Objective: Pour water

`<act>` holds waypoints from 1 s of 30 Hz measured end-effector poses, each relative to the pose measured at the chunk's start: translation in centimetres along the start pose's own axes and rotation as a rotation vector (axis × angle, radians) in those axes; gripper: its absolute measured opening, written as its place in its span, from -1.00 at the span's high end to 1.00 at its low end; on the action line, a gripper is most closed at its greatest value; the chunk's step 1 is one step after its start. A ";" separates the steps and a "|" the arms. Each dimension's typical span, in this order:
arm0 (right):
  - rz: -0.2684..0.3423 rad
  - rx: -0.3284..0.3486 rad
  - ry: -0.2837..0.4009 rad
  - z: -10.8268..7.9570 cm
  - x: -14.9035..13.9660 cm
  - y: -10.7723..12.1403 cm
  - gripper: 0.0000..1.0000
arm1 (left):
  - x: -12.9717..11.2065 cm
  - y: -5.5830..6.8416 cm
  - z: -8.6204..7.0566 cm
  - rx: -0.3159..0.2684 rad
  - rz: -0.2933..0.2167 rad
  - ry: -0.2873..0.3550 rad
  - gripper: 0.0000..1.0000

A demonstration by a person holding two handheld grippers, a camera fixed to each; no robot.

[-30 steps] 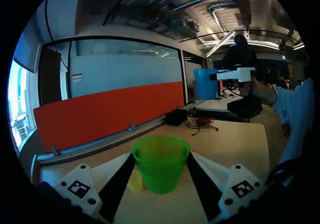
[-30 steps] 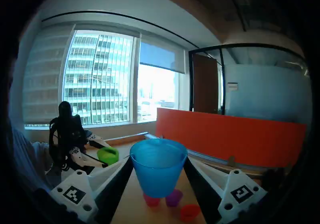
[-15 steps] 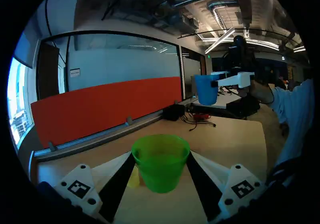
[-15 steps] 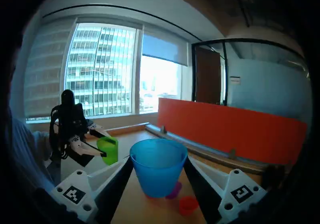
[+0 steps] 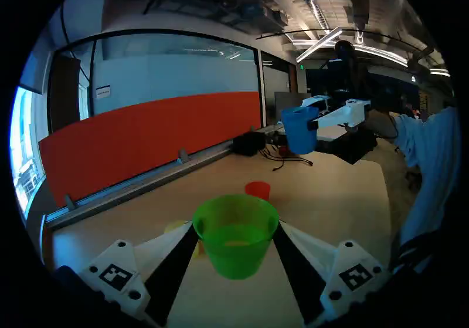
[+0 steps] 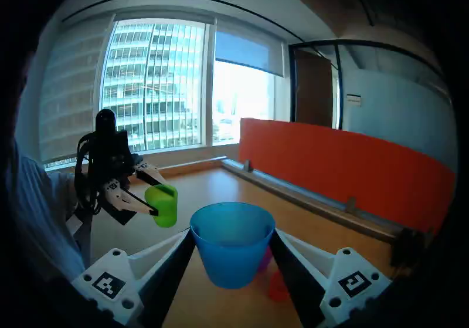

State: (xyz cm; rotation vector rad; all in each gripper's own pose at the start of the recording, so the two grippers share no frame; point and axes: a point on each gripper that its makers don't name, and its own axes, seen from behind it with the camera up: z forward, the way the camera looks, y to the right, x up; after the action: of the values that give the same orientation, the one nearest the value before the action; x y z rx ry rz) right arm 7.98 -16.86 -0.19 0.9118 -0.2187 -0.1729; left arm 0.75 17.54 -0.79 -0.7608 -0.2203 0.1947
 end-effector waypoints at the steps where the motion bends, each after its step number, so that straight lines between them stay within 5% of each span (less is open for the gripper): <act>1: -0.002 0.002 -0.008 0.1 -0.4 0.0 -0.80 | -0.3 0.0 0.1 -0.002 0.001 -0.007 -0.72; 30: -0.013 0.105 -0.232 3.4 -11.1 -1.3 -0.81 | -7.4 0.3 2.2 -0.047 -0.013 -0.181 -0.72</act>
State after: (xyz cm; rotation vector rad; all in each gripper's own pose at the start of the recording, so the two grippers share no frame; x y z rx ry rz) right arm -3.68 -17.54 -0.50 0.9975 -0.4403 -0.2817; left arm -6.94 17.31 -0.39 -0.7890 -0.4023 0.2471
